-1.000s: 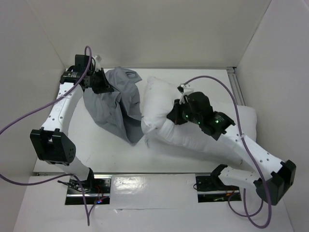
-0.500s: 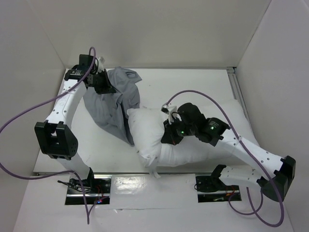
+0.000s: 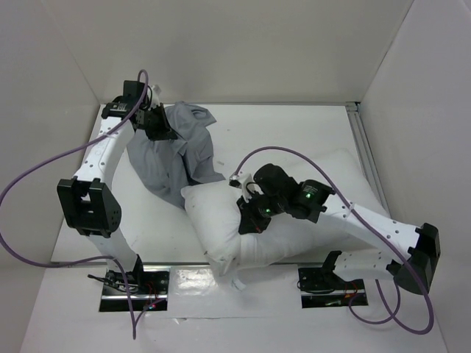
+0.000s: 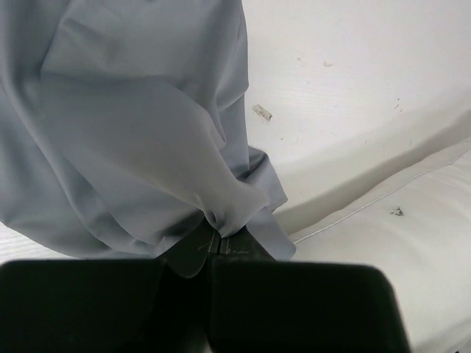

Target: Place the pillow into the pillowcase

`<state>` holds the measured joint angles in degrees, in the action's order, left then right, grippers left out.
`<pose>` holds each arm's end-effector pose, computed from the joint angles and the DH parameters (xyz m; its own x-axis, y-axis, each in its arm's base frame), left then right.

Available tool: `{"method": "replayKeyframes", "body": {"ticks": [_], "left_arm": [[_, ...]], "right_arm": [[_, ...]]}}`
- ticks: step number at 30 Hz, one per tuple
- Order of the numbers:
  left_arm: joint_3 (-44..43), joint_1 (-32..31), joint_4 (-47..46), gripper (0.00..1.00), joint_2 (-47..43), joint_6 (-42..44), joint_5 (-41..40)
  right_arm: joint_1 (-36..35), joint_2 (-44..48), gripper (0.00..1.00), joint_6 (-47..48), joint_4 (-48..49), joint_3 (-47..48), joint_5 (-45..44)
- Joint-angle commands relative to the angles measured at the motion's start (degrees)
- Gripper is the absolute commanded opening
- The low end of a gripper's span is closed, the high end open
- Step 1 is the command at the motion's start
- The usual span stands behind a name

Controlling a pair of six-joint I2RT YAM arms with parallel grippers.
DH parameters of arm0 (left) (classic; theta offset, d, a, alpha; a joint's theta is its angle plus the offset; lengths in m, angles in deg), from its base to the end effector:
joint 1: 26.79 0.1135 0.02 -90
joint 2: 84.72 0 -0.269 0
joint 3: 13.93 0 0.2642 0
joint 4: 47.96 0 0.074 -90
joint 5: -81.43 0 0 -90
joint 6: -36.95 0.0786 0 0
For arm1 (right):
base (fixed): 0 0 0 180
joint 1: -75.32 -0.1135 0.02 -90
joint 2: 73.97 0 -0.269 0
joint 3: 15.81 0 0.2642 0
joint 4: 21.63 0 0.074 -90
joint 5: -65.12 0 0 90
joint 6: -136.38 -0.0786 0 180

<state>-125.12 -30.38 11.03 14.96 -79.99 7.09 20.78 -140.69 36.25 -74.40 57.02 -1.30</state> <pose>0.4231 -0.0478 0.3211 -0.7656 -0.3891 -0.5124 -0.1172 0.8674 -0.4836 0.1349 0.2435 0.2825 -0.5747 -0.5290 -0.6245 -0.8175 0.4075 0.4071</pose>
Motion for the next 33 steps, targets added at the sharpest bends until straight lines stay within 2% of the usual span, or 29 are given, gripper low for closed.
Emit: {"method": "replayKeyframes", "body": {"ticks": [1,4,11,16,21,26,33], "left_arm": [[-0.38,0.26,-0.87,0.0,-3.69,1.19,0.68],[1.99,0.26,-0.87,0.0,-6.33,1.8,1.3],[8.32,0.26,1.15,0.0,-14.51,4.26,0.42],[10.7,-0.27,2.39,0.0,-18.11,4.79,2.27],[11.31,-1.33,4.14,0.0,-18.64,5.84,2.09],[11.31,-2.46,4.14,0.0,-18.64,5.32,2.09],[10.08,-4.14,4.14,0.0,-17.5,4.26,0.95]], "right_arm": [[-0.56,-0.68,0.0,0.81,3.68,3.49,1.4],[-0.56,-2.88,0.0,1.34,6.41,4.98,-0.89],[-0.56,-4.57,0.0,-0.86,9.84,8.67,-18.62],[-0.56,-6.4,0.0,-2.61,11.16,10.25,-25.92],[-0.56,-6.93,0.0,-3.93,14.58,10.87,-27.0],[-0.56,-11.32,0.0,-3.23,15.91,12.72,-18.41],[-2.06,-9.05,0.0,-4.9,14.06,8.51,-17.69]]}}
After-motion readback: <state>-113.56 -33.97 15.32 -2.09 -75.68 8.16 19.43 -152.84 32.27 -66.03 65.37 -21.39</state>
